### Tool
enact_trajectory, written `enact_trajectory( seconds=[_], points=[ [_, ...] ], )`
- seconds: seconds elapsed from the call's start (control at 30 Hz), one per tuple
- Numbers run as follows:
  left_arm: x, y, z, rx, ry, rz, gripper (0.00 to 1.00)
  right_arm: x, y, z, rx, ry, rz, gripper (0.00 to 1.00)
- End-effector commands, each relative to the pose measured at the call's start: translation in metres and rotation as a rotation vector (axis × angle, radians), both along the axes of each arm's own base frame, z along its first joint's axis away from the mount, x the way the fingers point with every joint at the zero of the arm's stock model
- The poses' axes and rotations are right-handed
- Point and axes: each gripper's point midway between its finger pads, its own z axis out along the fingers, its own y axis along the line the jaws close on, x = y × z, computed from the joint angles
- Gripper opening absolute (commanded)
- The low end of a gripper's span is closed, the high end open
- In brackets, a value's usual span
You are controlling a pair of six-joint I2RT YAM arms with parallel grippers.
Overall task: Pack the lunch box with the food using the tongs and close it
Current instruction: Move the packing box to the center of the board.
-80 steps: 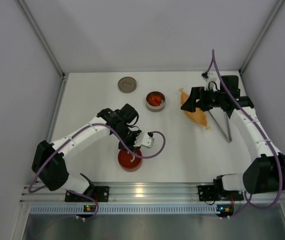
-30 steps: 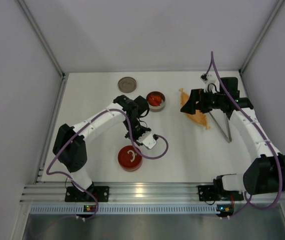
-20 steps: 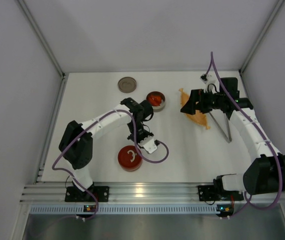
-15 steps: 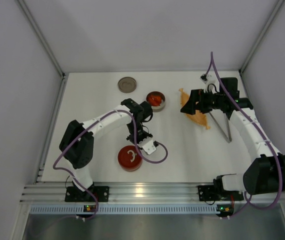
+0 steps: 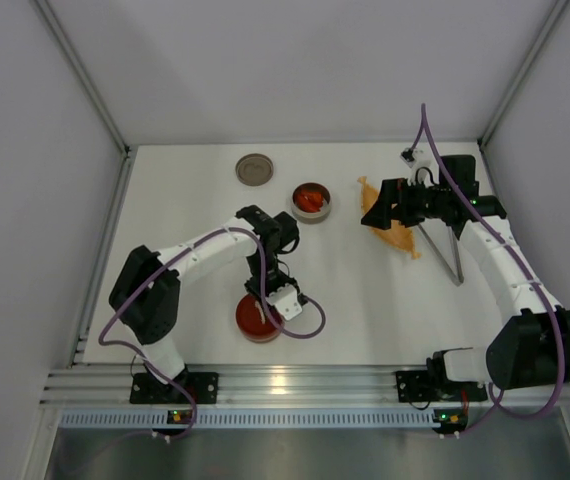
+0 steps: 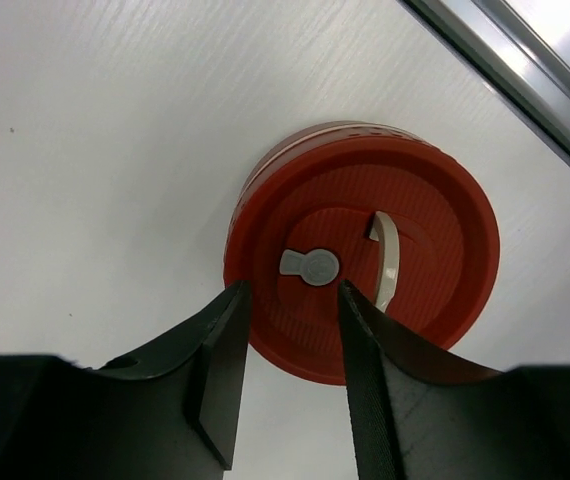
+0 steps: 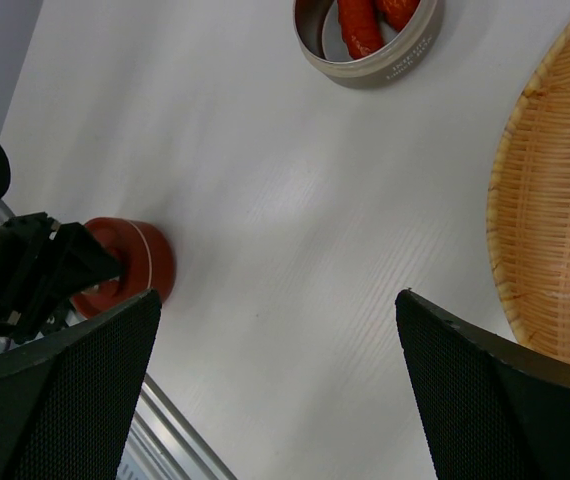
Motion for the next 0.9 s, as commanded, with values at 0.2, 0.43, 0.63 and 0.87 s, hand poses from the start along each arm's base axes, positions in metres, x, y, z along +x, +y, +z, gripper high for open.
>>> enact_trajectory(
  seconds=[0.2,0.43,0.63,0.87],
  points=[
    [-0.048,0.04,0.038,0.024,0.048,-0.046,0.48,0.004,-0.004,0.013,0.007,-0.041,-0.005,0.99],
    [-0.06,0.052,0.036,0.051,0.052,-0.028,0.52,0.006,-0.003,0.015,0.015,-0.042,-0.002,1.0],
    [-0.043,0.026,0.049,-0.013,0.023,0.118,0.4,0.005,-0.003,0.015,0.012,-0.047,0.003,0.99],
    [0.064,-0.033,0.096,-0.243,0.053,0.849,0.24,0.01,-0.006,0.011,-0.005,-0.053,-0.005,1.0]
  ],
)
